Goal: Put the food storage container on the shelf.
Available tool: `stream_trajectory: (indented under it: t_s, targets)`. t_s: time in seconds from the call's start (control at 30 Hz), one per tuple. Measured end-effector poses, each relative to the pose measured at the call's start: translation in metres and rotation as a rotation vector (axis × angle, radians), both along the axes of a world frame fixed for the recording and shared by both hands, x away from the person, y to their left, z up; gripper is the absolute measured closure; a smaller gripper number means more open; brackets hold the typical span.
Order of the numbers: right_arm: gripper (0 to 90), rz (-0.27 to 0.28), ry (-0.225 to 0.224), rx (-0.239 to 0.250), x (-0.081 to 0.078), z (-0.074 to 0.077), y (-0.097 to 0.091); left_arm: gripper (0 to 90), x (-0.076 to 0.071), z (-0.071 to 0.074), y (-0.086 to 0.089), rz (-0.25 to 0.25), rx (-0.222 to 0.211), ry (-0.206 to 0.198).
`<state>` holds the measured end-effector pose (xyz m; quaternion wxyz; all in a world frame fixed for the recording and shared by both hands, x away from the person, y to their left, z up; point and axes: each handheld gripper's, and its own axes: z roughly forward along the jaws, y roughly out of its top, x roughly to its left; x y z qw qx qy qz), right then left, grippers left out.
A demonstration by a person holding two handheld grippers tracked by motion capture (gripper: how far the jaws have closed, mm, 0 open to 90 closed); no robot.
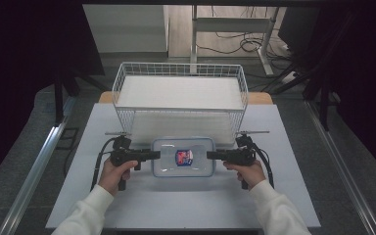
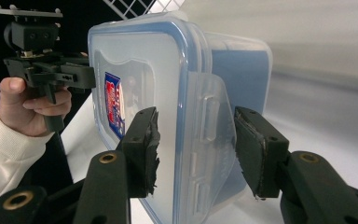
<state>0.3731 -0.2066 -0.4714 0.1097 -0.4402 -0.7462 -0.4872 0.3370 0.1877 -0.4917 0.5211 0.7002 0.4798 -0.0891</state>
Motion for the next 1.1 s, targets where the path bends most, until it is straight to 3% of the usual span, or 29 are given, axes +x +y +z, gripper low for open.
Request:
stream_trajectory:
  t_s: [0.17, 0.3, 0.5, 0.7, 0.83, 1.1]
  targets:
    - [50.4, -0.001, -0.020, 0.002, 0.012, 0.001, 0.002, 51.5, 0.009, 0.004, -0.001, 0.020, 0.004, -0.048]
    - [50.4, -0.008, -0.040, -0.009, 0.018, 0.003, 0.003, 51.6, 0.016, -0.002, 0.001, 0.025, -0.023, -0.030]
    - [50.0, -0.025, -0.048, -0.008, 0.024, 0.000, 0.003, 51.5, 0.023, -0.003, -0.001, 0.035, -0.011, -0.055]
    - [49.6, -0.045, -0.065, -0.006, 0.028, -0.003, 0.003, 51.3, 0.033, -0.004, -0.002, 0.072, -0.037, -0.059]
    - [49.2, -0.057, -0.065, -0.019, 0.032, -0.010, 0.007, 51.2, 0.038, -0.011, -0.001, 0.073, -0.009, -0.056]
    - [48.8, -0.086, -0.081, -0.004, 0.037, -0.015, 0.009, 51.5, 0.042, -0.016, 0.000, 0.095, -0.021, -0.074]
